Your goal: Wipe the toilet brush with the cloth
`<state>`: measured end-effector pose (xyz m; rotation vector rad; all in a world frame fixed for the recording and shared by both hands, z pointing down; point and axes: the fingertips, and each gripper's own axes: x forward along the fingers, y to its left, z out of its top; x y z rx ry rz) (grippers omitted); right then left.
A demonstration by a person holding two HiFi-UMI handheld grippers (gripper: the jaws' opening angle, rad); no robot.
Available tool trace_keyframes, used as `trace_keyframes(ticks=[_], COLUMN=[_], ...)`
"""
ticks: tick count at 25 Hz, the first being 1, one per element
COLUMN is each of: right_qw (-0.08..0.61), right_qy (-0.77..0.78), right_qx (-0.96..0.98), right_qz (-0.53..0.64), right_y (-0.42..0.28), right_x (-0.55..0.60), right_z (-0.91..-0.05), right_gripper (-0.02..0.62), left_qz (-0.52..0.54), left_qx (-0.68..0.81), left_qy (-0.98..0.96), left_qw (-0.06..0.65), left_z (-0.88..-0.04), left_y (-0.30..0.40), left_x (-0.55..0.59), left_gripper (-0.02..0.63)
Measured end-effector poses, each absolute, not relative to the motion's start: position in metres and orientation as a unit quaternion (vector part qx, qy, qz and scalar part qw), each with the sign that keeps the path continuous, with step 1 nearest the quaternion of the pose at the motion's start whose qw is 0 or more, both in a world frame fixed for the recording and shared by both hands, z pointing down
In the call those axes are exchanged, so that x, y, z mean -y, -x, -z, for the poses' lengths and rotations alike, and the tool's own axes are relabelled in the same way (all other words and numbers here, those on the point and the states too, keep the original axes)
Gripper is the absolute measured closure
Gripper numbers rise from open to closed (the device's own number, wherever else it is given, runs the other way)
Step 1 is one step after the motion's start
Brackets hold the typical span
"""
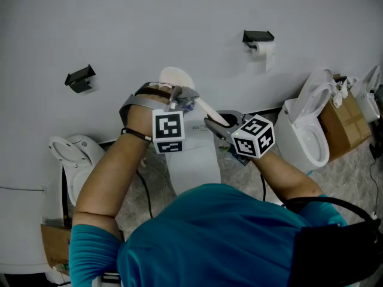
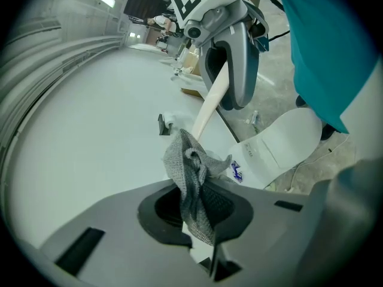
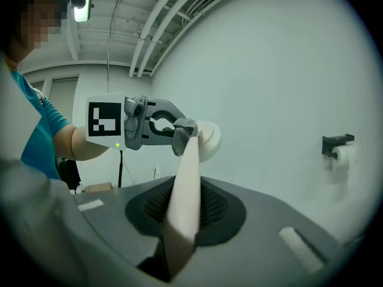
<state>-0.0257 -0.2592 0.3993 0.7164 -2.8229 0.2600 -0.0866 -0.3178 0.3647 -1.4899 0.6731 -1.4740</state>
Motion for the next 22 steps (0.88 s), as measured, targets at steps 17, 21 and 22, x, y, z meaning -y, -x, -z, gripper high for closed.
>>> trace_keyframes(ticks=[17, 21, 22], right_qw=[0.141, 0.142, 0.142], right_qy=[-0.248, -0.244, -0.242], right_qx=[0.958, 0.959, 0.959], right_qz=[-0.026, -0.024, -0.023], right_y=[0.022, 0.022, 0.021], right_x=[0.253, 0.250, 0.249], right_z=[-0.402, -0.404, -0.405], right_gripper=[0.529, 0.529, 0.529], left_qz=[0.591, 0.594, 0.594], left_qx=[-0.325, -0.332, -0.334], left_qy=[0.627, 0.622, 0.621], left_qw=[0.389, 0.387, 0.386], left_z=[-0.341, -0.338, -0.336], left_y=[0.117, 0.124, 0.126], left_x=[0.334, 0.337, 0.338], left_gripper=[0.569, 0.569, 0.569])
